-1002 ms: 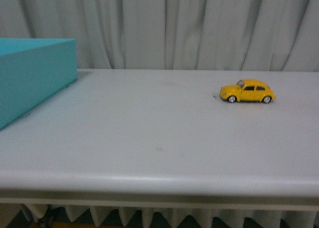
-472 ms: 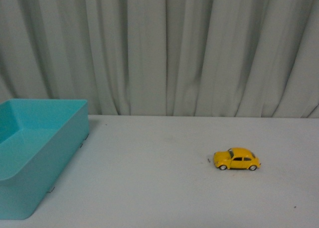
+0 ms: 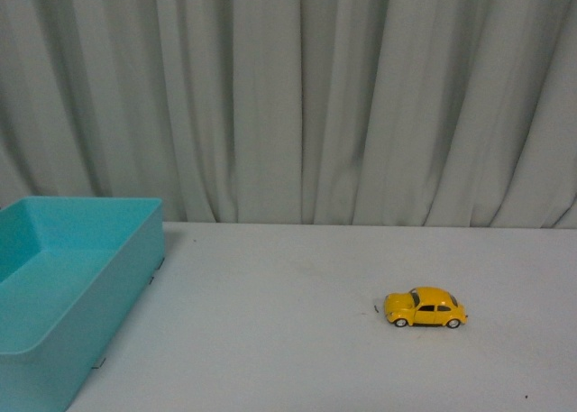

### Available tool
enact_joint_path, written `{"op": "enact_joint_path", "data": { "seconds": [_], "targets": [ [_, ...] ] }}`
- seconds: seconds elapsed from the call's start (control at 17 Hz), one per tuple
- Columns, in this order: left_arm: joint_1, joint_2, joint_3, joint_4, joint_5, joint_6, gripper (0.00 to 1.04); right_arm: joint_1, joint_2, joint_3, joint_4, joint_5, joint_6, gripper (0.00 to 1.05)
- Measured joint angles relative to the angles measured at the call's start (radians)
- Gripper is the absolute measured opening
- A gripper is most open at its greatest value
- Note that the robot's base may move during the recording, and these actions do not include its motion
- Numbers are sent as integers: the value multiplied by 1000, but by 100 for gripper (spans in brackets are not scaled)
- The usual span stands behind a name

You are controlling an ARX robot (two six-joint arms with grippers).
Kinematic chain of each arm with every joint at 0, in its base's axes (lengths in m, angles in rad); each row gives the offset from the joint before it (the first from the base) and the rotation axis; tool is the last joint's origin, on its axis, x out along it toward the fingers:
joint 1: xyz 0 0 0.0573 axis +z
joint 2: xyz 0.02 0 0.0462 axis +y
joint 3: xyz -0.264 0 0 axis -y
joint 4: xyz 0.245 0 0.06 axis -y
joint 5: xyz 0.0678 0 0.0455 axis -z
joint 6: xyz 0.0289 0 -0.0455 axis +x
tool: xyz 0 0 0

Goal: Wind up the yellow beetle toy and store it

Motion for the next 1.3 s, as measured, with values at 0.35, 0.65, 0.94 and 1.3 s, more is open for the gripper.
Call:
{"op": "enact_joint_path", "data": {
  "seconds": [0.35,0.65,0.94,1.3],
  "targets": [
    [0,0,0,0,0,0,98,0,0,0,0,0,0,98],
    [0,0,0,0,0,0,98,0,0,0,0,0,0,98],
    [0,0,0,0,0,0,98,0,0,0,0,0,0,98],
    [0,0,0,0,0,0,98,0,0,0,0,0,0,98]
  ]
}}
